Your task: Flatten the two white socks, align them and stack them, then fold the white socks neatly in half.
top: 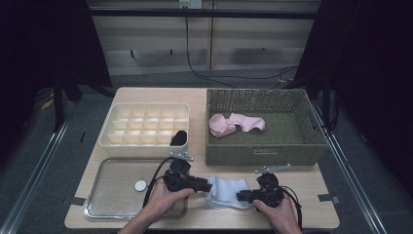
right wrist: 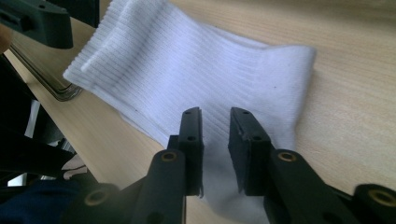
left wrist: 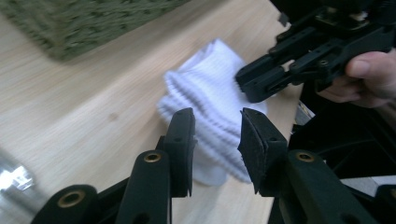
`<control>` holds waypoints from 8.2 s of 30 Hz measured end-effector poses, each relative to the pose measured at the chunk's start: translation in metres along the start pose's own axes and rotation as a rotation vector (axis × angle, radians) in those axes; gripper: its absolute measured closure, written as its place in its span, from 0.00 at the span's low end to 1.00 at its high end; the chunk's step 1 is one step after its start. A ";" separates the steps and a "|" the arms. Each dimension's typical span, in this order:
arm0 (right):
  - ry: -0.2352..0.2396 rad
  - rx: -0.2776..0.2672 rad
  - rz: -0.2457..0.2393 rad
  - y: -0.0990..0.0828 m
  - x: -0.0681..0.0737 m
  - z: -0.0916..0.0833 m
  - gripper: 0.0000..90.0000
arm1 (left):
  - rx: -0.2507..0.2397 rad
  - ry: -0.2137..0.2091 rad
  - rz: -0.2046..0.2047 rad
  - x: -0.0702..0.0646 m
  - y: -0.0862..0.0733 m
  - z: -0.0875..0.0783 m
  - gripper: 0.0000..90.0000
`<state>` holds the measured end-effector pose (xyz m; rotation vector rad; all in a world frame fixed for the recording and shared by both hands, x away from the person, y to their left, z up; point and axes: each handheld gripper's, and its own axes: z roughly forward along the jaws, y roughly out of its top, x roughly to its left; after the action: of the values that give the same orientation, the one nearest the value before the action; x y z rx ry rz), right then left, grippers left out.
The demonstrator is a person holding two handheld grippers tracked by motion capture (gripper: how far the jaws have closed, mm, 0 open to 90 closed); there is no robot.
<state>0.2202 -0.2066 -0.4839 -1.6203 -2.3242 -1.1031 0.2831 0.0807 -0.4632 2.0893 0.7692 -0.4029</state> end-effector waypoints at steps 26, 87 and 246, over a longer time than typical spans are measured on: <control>-0.107 -0.038 0.078 0.017 -0.036 -0.006 0.57 | 0.025 -0.041 0.067 -0.026 0.014 0.020 0.71; 0.101 -0.114 0.026 0.032 0.008 -0.002 0.95 | 0.038 -0.084 0.026 -0.011 0.008 0.046 0.64; 0.025 -0.025 -0.004 -0.009 0.001 -0.001 0.83 | 0.019 0.047 -0.054 0.019 -0.004 0.042 0.48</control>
<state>0.2116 -0.2081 -0.4873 -1.6019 -2.3077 -1.1517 0.2948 0.0559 -0.5001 2.1055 0.8535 -0.3930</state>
